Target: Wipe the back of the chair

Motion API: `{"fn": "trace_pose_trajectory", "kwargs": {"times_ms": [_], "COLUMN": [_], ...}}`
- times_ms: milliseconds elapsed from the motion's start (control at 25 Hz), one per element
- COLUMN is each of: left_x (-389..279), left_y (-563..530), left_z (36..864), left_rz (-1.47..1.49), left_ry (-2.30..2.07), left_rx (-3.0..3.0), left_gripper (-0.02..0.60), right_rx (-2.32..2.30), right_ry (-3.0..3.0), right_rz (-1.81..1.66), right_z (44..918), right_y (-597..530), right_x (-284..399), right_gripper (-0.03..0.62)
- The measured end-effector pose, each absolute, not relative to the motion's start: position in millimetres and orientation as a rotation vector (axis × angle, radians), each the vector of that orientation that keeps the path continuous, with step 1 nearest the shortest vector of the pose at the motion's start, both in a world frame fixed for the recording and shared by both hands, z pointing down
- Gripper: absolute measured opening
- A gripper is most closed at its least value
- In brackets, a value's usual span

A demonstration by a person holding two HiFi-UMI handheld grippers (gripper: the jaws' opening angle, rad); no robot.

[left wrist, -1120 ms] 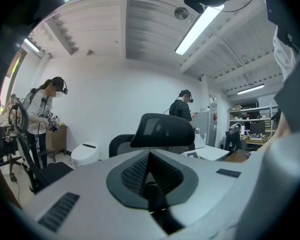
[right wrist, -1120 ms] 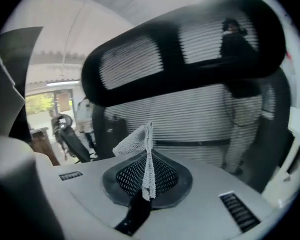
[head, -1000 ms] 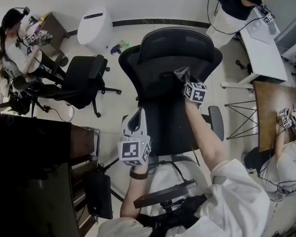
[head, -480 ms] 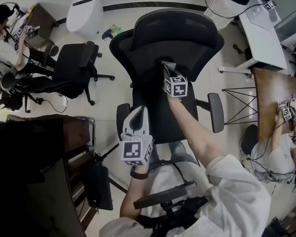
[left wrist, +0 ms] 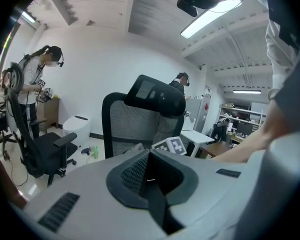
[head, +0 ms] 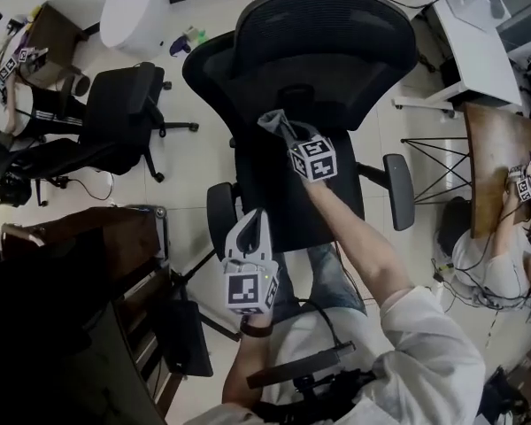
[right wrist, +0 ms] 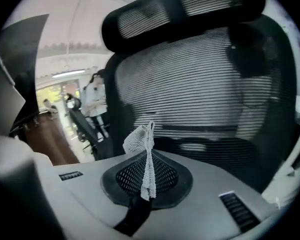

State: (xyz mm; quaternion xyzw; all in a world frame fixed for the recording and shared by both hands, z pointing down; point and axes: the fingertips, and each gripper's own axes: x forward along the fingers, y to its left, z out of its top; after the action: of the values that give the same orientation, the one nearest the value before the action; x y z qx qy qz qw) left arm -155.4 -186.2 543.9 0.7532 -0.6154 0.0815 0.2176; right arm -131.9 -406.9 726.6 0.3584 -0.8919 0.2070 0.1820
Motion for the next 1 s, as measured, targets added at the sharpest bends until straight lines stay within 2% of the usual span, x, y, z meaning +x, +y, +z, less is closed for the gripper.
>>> {"fn": "trace_pose_trajectory", "kwargs": {"times_ms": [160, 320, 440, 680, 760, 880, 1000], "left_x": [-155.5, -156.9, -160.0, -169.1, -179.1, -182.7, -184.9], "left_y": [-194.9, -202.4, -208.7, -219.2, -225.0, -224.4, -216.9], "left_z": [582.1, 606.7, 622.2, 659.0, 673.9, 689.3, 696.8], "left_rz": [0.298, 0.294, 0.312, 0.334, 0.318, 0.302, 0.299], "left_ry": [-1.664, -1.632, -1.656, -1.745, -1.805, -1.836, -1.86], "left_rx": [2.161, 2.183, 2.198, 2.099, 2.044, 2.012, 2.0], "left_gripper": [0.012, 0.012, 0.012, 0.012, 0.012, 0.012, 0.012], "right_rx": [1.485, 1.761, 1.665, 0.971, 0.836, 0.896, 1.028], "right_ry": [-2.268, -2.102, -2.166, -2.485, -2.54, -2.492, -2.386], "right_rz": [0.673, 0.785, 0.83, 0.667, 0.624, 0.662, 0.573], "right_z": [751.7, 770.3, 793.2, 829.1, 835.6, 870.5, 898.2], "right_y": [-445.8, -438.3, -428.4, -370.7, -355.6, -367.6, -392.0], "right_x": [9.6, 83.5, 46.3, -181.9, -223.1, -196.7, -108.6], "right_gripper": [0.018, 0.018, 0.018, 0.018, 0.018, 0.018, 0.018]}}
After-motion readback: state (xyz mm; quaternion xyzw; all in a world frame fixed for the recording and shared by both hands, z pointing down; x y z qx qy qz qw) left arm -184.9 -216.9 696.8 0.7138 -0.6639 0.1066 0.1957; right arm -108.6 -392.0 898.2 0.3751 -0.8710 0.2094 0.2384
